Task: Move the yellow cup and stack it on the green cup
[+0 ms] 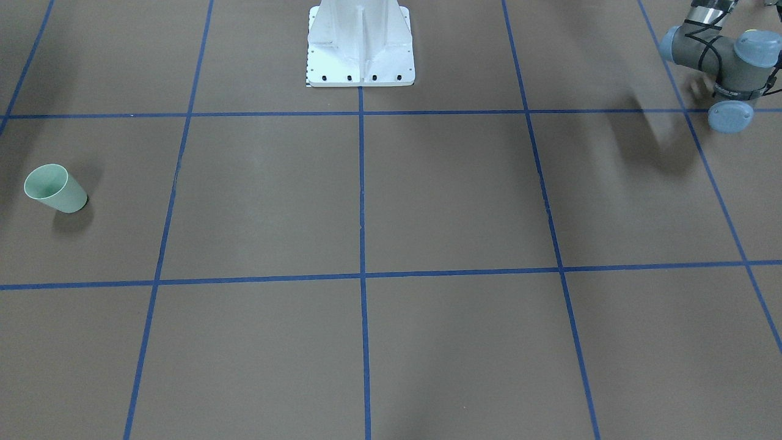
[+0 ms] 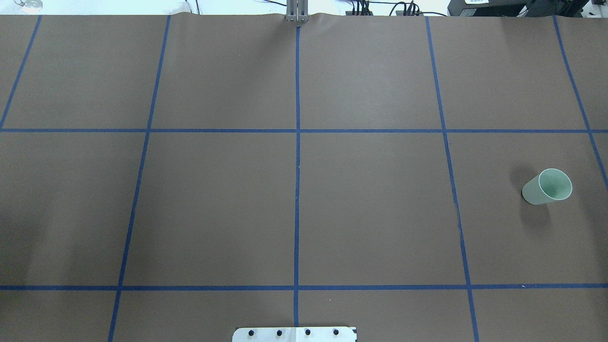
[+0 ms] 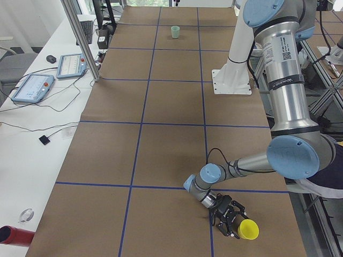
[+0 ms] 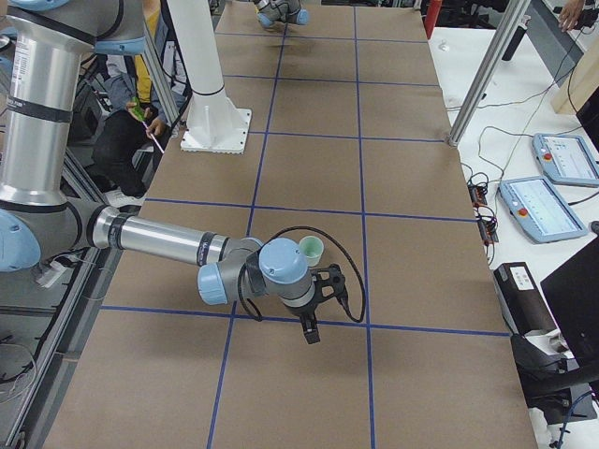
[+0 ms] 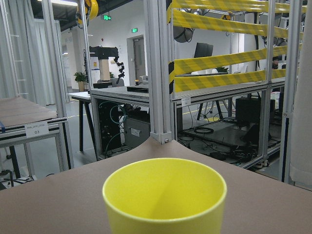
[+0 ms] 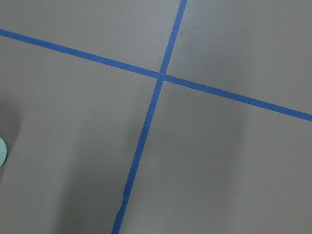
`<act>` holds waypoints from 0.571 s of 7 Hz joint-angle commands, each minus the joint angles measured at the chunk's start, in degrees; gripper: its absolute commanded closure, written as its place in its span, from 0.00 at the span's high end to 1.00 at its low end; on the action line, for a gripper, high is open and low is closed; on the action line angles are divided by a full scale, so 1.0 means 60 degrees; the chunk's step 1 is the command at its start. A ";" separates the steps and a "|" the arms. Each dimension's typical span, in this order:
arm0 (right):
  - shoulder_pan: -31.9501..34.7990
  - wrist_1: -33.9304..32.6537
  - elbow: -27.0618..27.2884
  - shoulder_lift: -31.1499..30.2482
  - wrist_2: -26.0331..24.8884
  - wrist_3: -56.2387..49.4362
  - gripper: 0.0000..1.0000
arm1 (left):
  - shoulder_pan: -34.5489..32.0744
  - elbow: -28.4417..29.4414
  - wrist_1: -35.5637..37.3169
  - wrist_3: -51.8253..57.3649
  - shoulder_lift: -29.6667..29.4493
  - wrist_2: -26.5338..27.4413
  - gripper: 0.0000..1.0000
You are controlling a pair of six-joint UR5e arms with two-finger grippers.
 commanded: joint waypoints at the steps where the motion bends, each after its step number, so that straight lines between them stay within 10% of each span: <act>1: 0.0000 0.0149 -0.0010 -0.0010 0.0000 0.0015 1.00 | 0.0035 0.0229 -0.0025 0.0010 0.0007 -0.0329 1.00; 4: 0.0000 0.0165 -0.0025 -0.0039 0.0000 -0.0014 1.00 | 0.0080 0.0786 -0.0421 -0.0004 0.0007 -0.0565 1.00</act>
